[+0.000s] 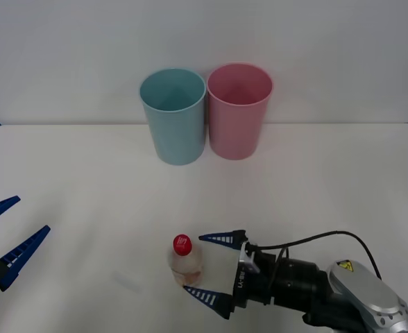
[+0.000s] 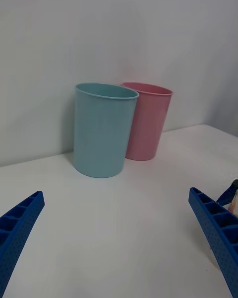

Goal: Grasp the object on the table and drop it into the matching bin: aluminum can to the light blue bin, PET bottle to the pink bin.

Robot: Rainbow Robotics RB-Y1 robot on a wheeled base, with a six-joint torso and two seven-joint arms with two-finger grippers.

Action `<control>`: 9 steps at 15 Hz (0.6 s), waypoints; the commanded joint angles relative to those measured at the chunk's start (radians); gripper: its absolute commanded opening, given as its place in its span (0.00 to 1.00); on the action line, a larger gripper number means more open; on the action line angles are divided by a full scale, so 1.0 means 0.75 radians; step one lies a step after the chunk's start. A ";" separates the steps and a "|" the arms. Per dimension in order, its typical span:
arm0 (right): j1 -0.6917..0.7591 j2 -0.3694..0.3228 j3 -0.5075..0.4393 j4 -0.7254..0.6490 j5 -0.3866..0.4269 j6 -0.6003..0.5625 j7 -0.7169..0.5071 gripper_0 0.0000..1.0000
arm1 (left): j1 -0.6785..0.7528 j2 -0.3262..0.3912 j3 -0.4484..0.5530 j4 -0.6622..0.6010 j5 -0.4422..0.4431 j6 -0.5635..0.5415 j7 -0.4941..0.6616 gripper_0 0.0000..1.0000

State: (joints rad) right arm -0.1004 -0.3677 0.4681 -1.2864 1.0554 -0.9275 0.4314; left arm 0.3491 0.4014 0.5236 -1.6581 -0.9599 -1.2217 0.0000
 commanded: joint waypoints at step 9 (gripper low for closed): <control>-0.036 0.083 0.069 0.028 -0.004 0.091 0.042 1.00 | 0.000 0.000 0.000 0.000 0.000 0.000 0.000 1.00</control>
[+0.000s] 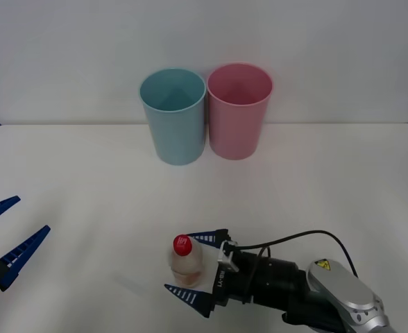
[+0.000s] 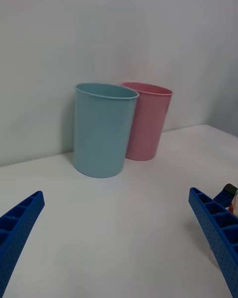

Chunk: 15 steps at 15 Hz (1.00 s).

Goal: Grasp the object on the table and drop it into the matching bin: aluminum can to the light blue bin, PET bottle to the pink bin.

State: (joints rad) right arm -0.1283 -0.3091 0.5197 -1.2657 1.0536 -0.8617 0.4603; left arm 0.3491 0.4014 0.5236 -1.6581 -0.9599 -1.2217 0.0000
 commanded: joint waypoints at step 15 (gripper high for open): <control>0.003 -0.050 -0.008 -0.086 -0.065 0.022 -0.012 0.00 | 0.000 0.000 0.000 0.000 0.000 0.000 0.000 1.00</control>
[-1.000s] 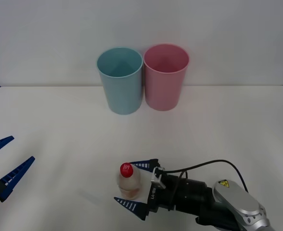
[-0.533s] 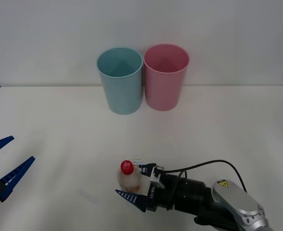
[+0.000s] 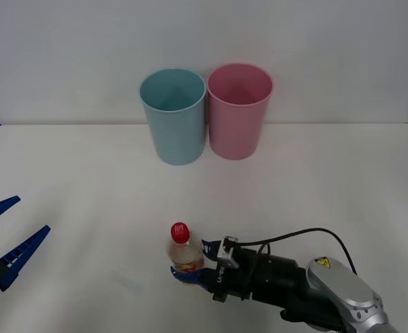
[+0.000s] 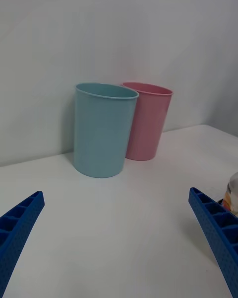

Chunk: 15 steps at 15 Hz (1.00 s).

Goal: Grasp the object on the table and drop it into the matching bin: aluminum can to the light blue bin, PET bottle to the pink bin.

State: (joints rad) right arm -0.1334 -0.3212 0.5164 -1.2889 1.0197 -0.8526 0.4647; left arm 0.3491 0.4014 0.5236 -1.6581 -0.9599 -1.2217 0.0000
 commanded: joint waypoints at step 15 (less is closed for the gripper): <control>0.121 -0.212 -0.290 -0.748 -0.018 0.188 -0.726 0.00 | 0.000 0.000 0.000 0.000 0.000 0.000 0.000 1.00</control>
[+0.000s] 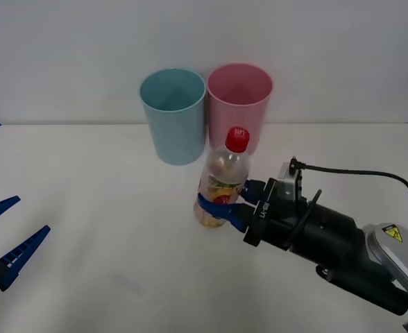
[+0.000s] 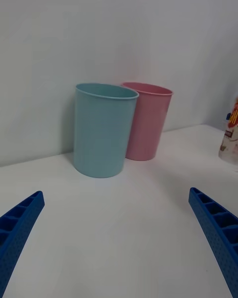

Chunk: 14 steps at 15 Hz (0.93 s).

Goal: Grasp the object on the table and drop it into the matching bin: aluminum can to the light blue bin, PET bottle to the pink bin.

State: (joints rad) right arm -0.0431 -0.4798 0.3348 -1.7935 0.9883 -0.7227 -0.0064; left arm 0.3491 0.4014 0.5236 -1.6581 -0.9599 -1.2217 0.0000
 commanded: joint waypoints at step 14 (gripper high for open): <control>-0.540 -0.103 -0.179 0.092 0.400 0.174 -0.607 0.00 | 0.000 0.000 0.000 0.000 0.000 0.000 0.000 1.00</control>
State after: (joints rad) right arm -0.4189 -0.5642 0.2005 -1.7605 1.2786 -0.5920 -0.4597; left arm 0.3491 0.4014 0.5236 -1.6581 -0.9599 -1.2217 0.0000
